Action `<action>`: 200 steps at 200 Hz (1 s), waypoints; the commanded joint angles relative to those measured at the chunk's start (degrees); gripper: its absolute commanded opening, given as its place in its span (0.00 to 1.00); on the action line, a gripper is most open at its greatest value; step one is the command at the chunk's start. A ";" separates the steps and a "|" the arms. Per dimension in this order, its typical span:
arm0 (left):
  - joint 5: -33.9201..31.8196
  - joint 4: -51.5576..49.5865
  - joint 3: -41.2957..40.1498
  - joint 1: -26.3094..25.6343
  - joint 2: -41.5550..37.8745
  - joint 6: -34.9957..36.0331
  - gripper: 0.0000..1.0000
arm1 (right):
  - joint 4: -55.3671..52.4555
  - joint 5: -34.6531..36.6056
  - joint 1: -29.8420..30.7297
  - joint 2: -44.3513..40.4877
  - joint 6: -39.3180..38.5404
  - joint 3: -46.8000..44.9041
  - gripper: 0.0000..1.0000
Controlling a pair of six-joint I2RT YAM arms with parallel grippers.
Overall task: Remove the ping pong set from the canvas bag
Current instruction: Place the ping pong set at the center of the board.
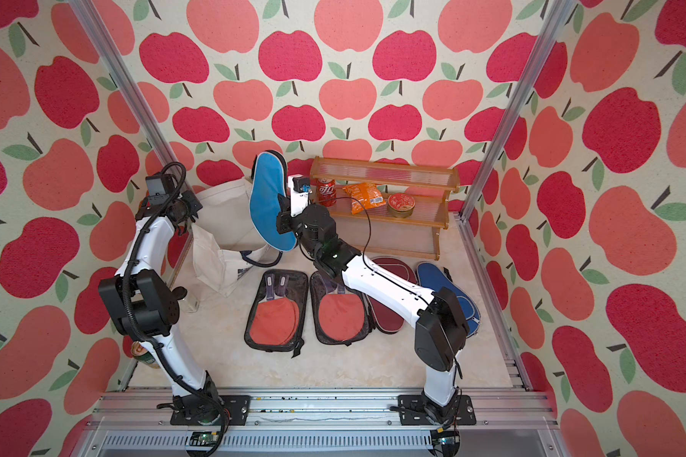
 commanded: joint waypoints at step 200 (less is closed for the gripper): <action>2.82 -22.84 26.93 1.88 14.75 -3.59 0.00 | 15.79 18.09 13.09 -7.73 -49.88 -22.23 0.00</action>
